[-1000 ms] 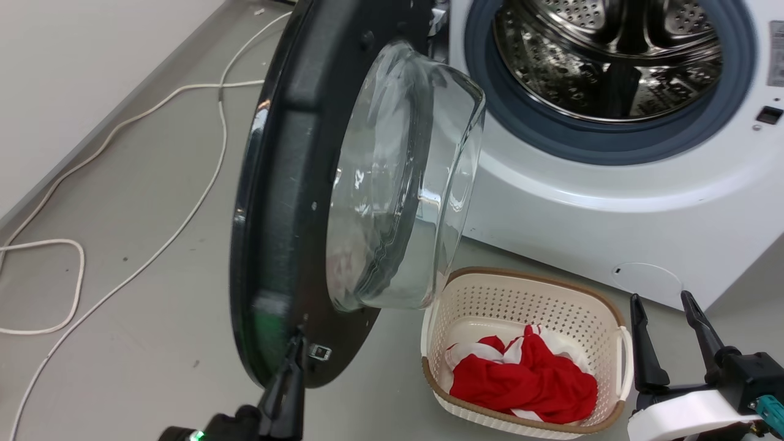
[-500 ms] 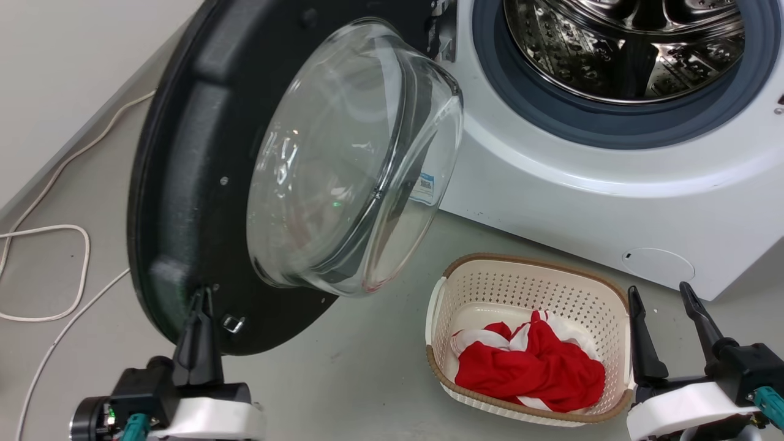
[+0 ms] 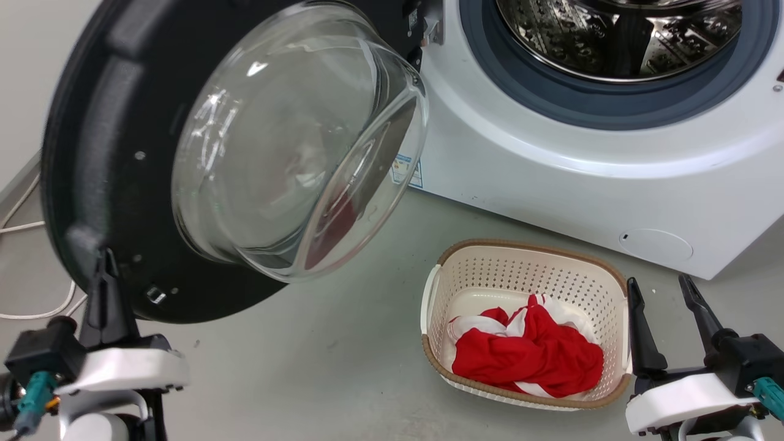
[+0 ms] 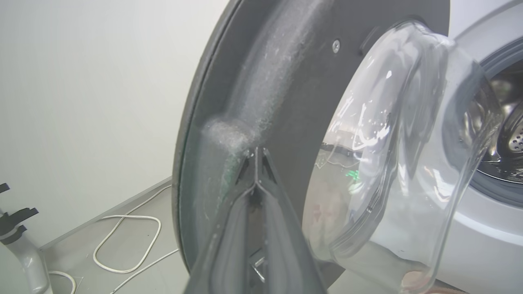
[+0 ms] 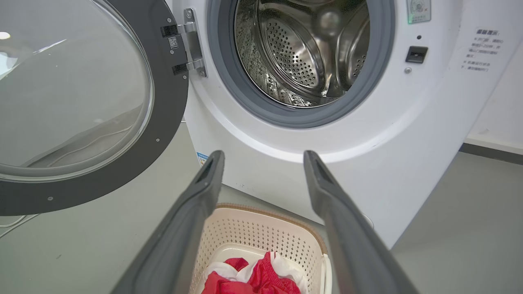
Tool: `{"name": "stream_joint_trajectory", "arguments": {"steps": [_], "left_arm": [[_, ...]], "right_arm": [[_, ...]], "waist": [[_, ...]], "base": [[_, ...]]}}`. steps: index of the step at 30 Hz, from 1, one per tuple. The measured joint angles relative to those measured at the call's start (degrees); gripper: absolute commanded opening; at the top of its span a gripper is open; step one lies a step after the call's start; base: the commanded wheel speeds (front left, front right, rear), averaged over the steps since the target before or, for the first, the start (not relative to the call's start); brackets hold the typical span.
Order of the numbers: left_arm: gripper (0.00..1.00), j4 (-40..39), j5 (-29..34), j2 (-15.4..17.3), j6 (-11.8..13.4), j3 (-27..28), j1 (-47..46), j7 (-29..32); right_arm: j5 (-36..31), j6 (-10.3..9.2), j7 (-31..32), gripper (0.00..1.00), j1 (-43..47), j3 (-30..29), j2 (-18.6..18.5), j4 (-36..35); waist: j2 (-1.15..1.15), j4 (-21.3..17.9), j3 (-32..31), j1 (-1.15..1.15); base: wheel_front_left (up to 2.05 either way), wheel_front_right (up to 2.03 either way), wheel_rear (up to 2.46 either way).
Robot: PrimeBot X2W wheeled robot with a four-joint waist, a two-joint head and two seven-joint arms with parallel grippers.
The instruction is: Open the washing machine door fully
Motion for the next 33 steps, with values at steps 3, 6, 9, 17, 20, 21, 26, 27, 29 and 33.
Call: {"name": "stream_joint_trajectory", "arguments": {"steps": [3,6,9,17,20,21,26,27,29,33], "left_arm": [[0.00,3.5,-0.8,1.1,-1.1,1.8,-3.2,-0.2],[0.00,6.7,-1.1,2.4,-1.6,2.8,-5.6,-0.2],[0.00,10.4,-1.8,3.4,-2.3,3.9,-8.0,-0.2],[0.00,21.2,-4.1,8.0,-5.1,7.4,-14.1,-0.2],[0.00,23.8,-4.1,9.1,-5.7,7.9,-15.8,-0.2],[0.00,24.6,-4.1,9.3,-5.7,8.0,-16.3,-0.2],[0.00,26.3,-3.1,9.7,-6.1,8.4,-17.3,-0.2],[0.00,26.1,-3.0,9.6,-6.1,8.7,-17.2,-0.2],[0.00,24.2,-1.7,9.4,-5.9,9.2,-16.4,-0.2],[0.00,18.4,0.6,7.1,-5.2,9.9,-11.0,-0.2]], "right_arm": [[-0.1,0.00,0.1,1.00,-0.6,0.3,0.0,-0.3],[-0.4,0.00,0.5,1.00,-1.4,0.6,0.0,-0.5],[-0.5,0.00,0.5,1.00,-1.5,0.6,0.0,-0.6],[-0.5,0.00,0.5,1.00,-2.3,0.7,0.0,-0.5],[-0.5,0.00,0.5,1.00,-2.5,0.6,0.0,-0.4],[-0.5,0.00,0.5,1.00,-2.5,0.6,0.0,-0.3],[-0.3,0.00,0.0,1.00,-2.6,0.7,0.0,0.4],[0.0,0.00,-0.1,1.00,-2.6,0.7,0.0,0.6],[0.5,0.00,-0.6,1.00,-2.6,0.8,0.0,1.0],[1.7,0.00,-1.4,1.00,-2.6,0.8,0.0,2.2]], "waist": [[0.00,-0.5,1.1,0.00],[0.00,-1.0,1.8,0.00],[0.00,-1.6,2.5,0.00],[0.00,-3.2,3.6,0.00],[0.00,-3.6,3.7,0.00],[0.00,-3.7,3.6,0.00],[0.00,-4.2,2.9,0.00],[0.00,-4.4,2.7,0.00],[0.00,-4.8,2.0,0.00],[0.00,-5.8,0.4,0.00]], "base": [[0.00,0.00,0.00],[0.00,0.00,0.00],[0.00,0.00,0.00],[0.00,0.00,0.00],[0.00,0.00,0.00],[0.00,0.00,0.00],[0.00,0.00,0.00],[0.00,0.00,0.00],[0.00,0.00,0.00],[0.00,0.00,0.00]]}}
